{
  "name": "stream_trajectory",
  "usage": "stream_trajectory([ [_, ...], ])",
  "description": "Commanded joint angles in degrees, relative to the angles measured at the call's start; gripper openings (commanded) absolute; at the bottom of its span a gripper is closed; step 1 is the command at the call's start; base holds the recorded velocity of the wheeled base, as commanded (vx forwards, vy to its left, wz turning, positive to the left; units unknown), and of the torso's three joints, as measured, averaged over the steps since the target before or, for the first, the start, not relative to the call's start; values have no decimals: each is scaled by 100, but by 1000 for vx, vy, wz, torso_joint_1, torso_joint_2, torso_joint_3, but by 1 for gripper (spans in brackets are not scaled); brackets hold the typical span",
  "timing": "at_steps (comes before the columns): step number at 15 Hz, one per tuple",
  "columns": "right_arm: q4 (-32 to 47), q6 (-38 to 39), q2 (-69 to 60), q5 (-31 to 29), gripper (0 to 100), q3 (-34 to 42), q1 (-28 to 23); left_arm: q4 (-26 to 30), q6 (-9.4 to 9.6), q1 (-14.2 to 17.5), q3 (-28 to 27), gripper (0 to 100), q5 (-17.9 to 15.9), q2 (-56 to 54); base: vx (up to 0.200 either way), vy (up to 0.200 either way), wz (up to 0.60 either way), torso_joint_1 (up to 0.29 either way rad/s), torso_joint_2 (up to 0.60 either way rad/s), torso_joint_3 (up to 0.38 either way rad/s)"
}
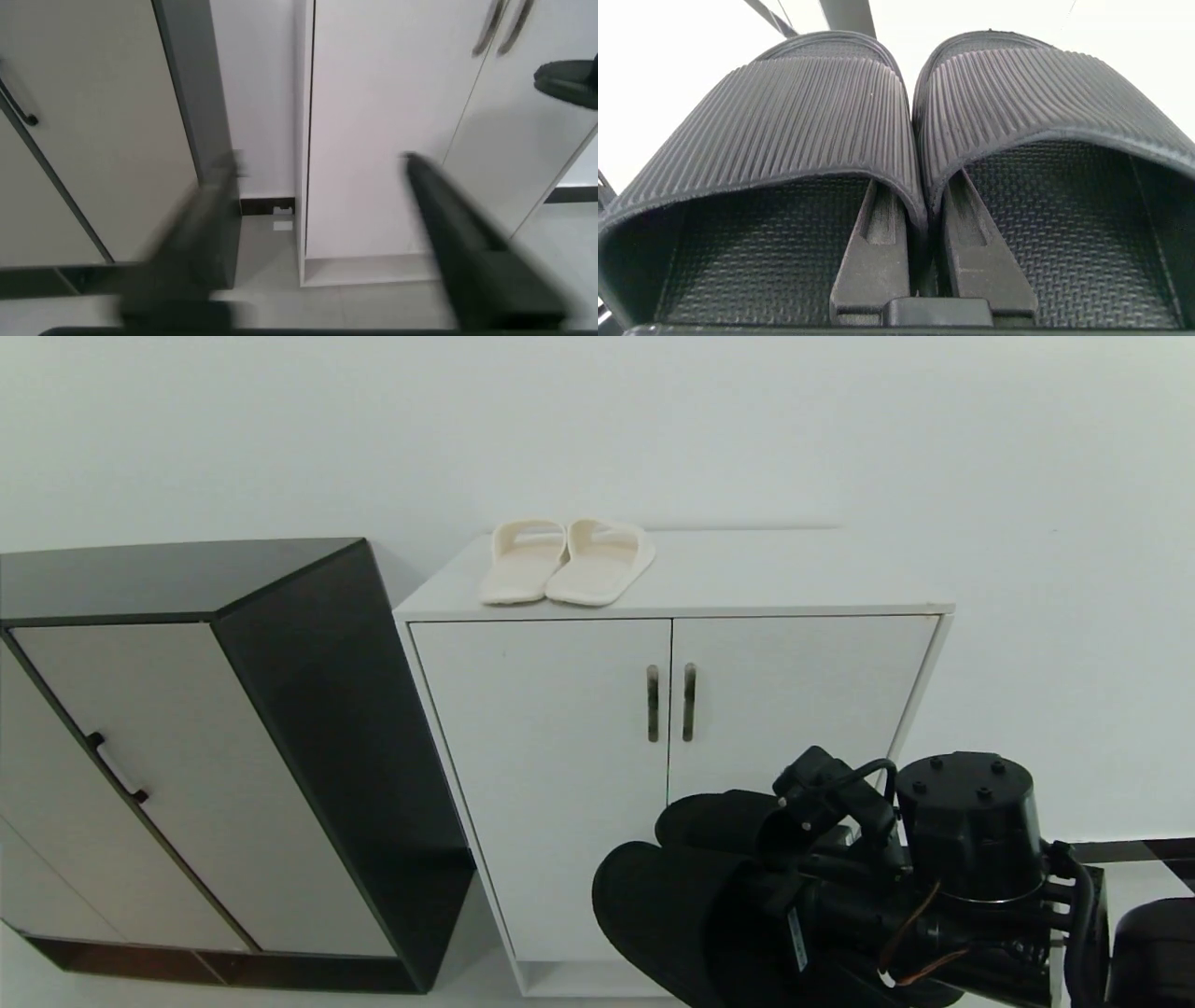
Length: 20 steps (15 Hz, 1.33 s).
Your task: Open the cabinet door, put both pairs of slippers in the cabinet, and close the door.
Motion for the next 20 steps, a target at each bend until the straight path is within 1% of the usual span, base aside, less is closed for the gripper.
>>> stream_trajectory([
  [1, -14, 4, 82, 3, 0, 40, 1, -1, 5, 1, 0, 100, 7, 8, 0, 0, 0, -159, 481, 339],
  [3, -401, -13, 82, 3, 0, 268, 10, -1, 5, 1, 0, 100, 16, 8, 0, 0, 0, -139, 471, 322],
  [5, -647, -22, 135, -5, 0, 338, 10, -1, 5, 1, 0, 100, 7, 8, 0, 0, 0, -124, 461, 339],
  [12, -700, -22, 205, -41, 0, 391, 1, 8, 67, 1, 0, 100, -19, 17, 0, 0, 0, -69, 447, 378],
  [15, -735, -31, 258, -41, 0, 444, 1, 8, 14, -26, 0, 100, -10, 122, 0, 0, 0, -7, 198, 186],
  [16, -735, -31, 267, -32, 0, 435, 10, -9, 93, -26, -26, 100, -10, 131, 0, 0, 0, 2, 56, 41],
  [17, -735, -31, 267, -41, 0, 444, 36, -1, 304, -43, -97, 100, -28, 245, 0, 0, 0, 0, 0, 0],
  [18, -735, -31, 258, -41, 0, 444, 63, -1, 198, -87, -554, 100, -142, 667, 0, 0, 0, 0, 0, 0],
  [19, -752, -31, 258, -41, 0, 444, 63, 26, -355, -105, -1318, 100, -380, 1177, 0, 0, 0, 0, 0, 0],
  [20, -796, -31, 258, -41, 0, 453, 63, 26, -593, -114, -1775, 100, -775, 1801, 0, 0, 0, 0, 0, 0],
])
